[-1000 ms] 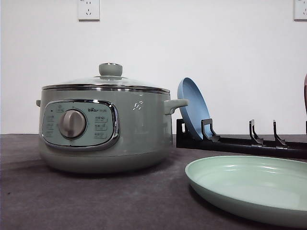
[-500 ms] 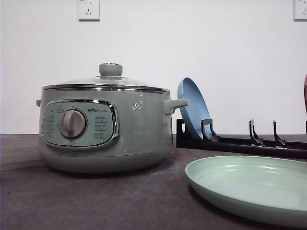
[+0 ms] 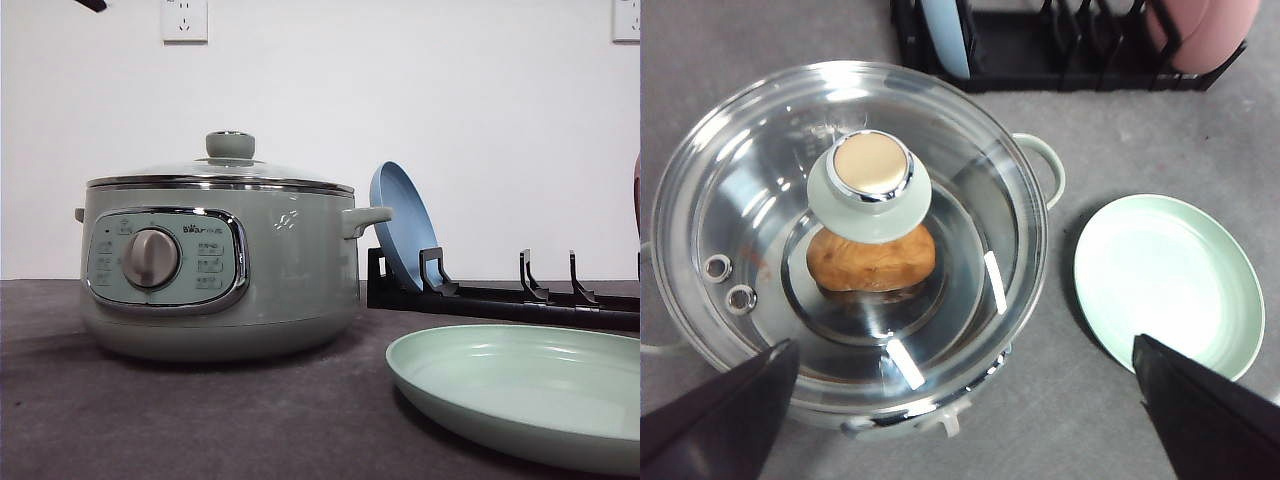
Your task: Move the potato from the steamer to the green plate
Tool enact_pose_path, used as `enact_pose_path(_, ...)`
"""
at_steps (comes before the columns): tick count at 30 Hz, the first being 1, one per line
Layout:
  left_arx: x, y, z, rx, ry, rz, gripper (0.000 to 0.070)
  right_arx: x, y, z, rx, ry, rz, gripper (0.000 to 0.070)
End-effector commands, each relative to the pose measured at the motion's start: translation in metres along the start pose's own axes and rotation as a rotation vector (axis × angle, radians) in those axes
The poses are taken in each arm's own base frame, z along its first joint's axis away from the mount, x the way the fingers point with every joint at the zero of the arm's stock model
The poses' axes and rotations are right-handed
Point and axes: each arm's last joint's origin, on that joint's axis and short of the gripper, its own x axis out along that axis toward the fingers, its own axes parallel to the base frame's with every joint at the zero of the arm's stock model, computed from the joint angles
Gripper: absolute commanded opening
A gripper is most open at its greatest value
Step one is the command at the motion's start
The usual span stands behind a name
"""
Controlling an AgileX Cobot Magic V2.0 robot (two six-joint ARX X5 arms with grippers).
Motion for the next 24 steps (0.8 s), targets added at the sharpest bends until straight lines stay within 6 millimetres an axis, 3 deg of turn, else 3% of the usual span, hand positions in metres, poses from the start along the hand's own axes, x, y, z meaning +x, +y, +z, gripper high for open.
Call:
enact_pose_path(1,0.009,0.003,0.015,-0.005,0.028,0.009,0.07,0.0,0.001,0.002,0.008,-0.009,0.007,0.0693)
enact_pose_path(13,0.091,0.021,0.072,0.006,0.142,0.102,0.07,0.0,0.001,0.002,0.005,-0.009,0.006,0.0693)
enact_pose_path(24,0.145,0.035,0.071,-0.01,0.217,0.096,0.07,0.0,0.001,0.002,0.001,-0.011,0.0,0.0693)
